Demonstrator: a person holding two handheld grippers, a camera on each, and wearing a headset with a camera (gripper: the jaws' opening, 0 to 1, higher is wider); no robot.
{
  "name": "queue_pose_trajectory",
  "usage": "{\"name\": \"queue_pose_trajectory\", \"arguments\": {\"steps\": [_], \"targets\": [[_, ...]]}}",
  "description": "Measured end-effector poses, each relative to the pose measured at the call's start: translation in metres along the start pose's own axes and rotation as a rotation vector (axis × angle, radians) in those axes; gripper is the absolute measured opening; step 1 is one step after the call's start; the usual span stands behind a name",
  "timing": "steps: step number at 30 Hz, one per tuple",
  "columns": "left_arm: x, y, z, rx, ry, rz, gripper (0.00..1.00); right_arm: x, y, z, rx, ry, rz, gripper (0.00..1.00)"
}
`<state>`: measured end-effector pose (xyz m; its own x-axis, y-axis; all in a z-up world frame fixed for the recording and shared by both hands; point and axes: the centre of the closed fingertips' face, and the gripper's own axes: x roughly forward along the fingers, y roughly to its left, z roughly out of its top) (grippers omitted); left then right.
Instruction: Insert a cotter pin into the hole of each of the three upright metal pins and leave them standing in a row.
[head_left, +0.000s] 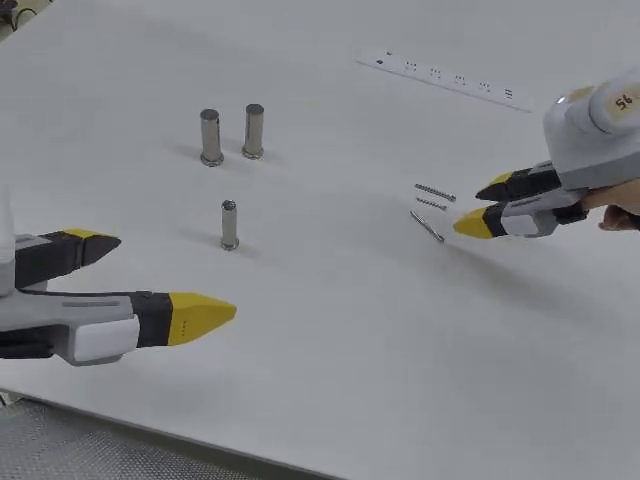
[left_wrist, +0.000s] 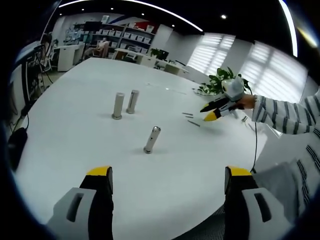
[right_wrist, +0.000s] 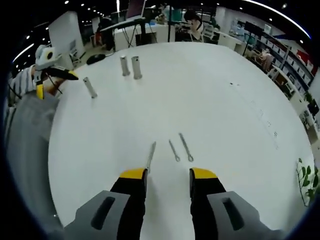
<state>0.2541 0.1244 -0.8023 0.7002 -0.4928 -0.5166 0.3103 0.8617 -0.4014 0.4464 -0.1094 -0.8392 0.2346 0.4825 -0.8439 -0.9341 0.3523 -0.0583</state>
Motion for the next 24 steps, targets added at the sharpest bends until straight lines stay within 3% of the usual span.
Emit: {"name": "queue_pose_trajectory", "arguments": {"steps": [4, 6, 8, 14, 24], "targets": [[0.001, -0.003, 0.001, 0.002, -0.011, -0.003, 0.91, 0.005, 0.006, 0.005, -0.028, 0.004, 0.054, 0.19], [0.001, -0.003, 0.001, -0.010, -0.009, -0.004, 0.91, 0.007, 0.006, 0.005, -0.063, 0.022, 0.058, 0.19], [0.001, -0.003, 0.001, -0.008, -0.007, -0.005, 0.91, 0.011, -0.005, 0.005, -0.116, 0.061, 0.033, 0.19], [0.002, -0.004, -0.001, -0.012, 0.002, -0.006, 0.90, 0.020, -0.014, 0.008, -0.146, 0.097, 0.048, 0.14], [0.005, -0.003, -0.001, -0.014, 0.004, 0.000, 0.89, 0.031, -0.010, 0.008, -0.230, 0.146, 0.097, 0.12]]}}
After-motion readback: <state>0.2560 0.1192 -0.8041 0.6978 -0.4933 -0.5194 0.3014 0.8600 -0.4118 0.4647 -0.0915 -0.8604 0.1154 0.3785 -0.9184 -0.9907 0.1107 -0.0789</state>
